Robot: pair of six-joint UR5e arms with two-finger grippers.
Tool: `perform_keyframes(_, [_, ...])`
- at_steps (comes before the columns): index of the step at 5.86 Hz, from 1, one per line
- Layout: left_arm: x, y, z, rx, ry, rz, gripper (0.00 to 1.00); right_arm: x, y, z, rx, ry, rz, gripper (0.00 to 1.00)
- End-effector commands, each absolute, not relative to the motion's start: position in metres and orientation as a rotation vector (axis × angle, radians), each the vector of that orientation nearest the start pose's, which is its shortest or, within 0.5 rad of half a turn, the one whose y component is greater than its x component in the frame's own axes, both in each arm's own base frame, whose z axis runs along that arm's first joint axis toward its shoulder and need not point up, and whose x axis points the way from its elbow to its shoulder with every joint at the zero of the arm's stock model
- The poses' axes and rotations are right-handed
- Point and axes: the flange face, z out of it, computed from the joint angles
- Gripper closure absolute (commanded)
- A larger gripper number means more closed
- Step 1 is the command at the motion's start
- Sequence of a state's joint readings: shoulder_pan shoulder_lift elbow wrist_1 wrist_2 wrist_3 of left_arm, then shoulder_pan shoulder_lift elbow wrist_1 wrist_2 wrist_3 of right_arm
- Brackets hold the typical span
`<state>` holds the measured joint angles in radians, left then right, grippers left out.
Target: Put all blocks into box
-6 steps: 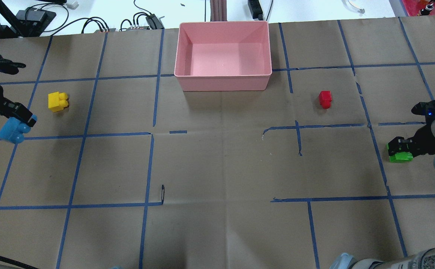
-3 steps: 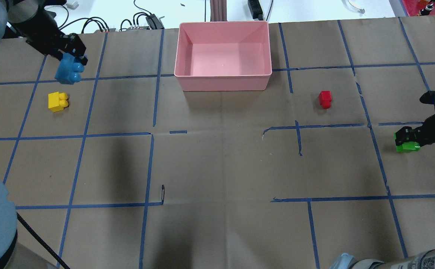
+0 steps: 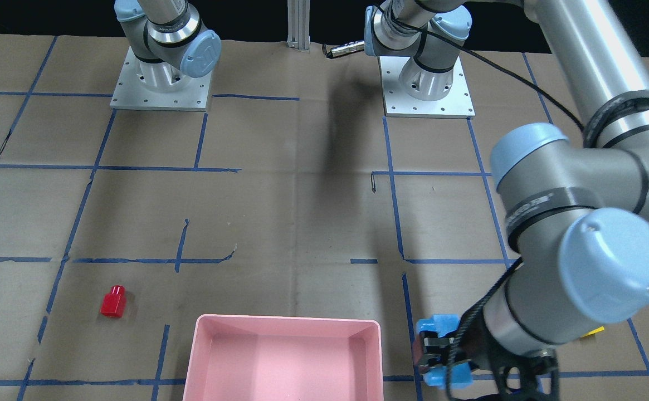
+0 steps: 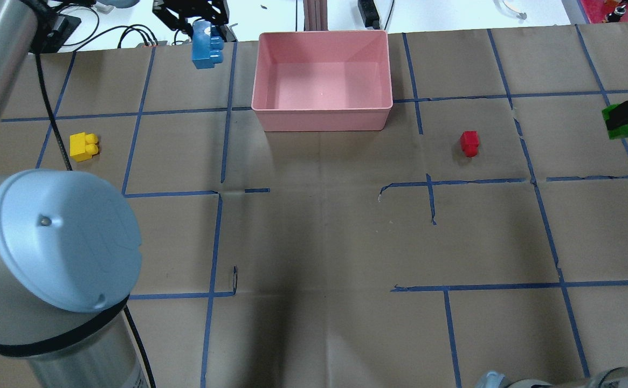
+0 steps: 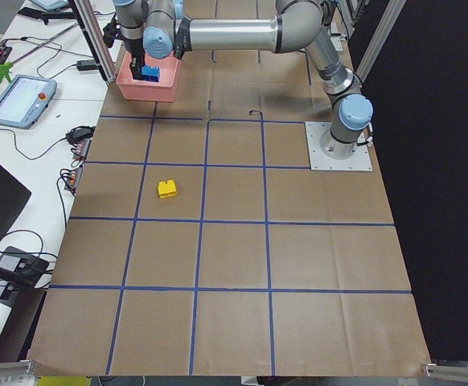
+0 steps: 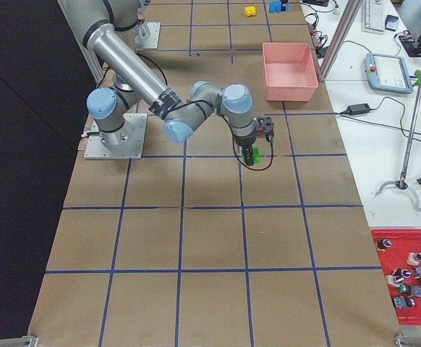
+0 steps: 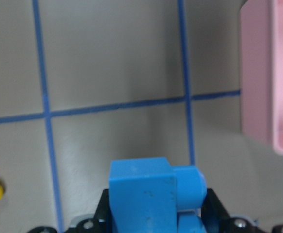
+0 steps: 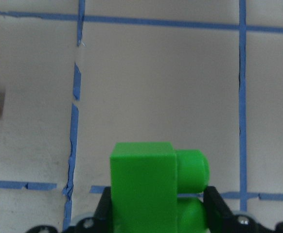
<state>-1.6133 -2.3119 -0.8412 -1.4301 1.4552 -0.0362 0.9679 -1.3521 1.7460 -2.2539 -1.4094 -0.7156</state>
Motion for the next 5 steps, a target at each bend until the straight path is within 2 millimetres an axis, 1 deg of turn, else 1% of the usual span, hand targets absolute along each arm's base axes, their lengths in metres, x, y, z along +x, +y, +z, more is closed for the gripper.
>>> perform_keyframes(1, [-0.271,-0.796,0.313,-0.054,3.267,-0.148,0.8,-0.15,-0.61,0.402,-0.489,3.118,-0.646,0.97])
perform_keyframes(2, [-0.291,-0.795,0.295,-0.062,3.269,-0.151,0.8,-0.112,-0.62,0.404,-0.584,3.094,-0.664,0.97])
perform_keyframes(3, [-0.296,-0.794,0.293,-0.095,3.271,-0.142,0.73,-0.095,-0.623,0.403,-0.617,3.076,-0.664,0.97])
perform_keyframes(4, [-0.304,-0.791,0.296,-0.129,3.272,-0.16,0.23,-0.088,-0.625,0.402,-0.638,3.07,-0.666,0.96])
perform_keyframes(5, [-0.309,-0.79,0.302,-0.162,3.276,-0.188,0.01,-0.071,-0.628,0.405,-0.658,2.973,-0.725,0.96])
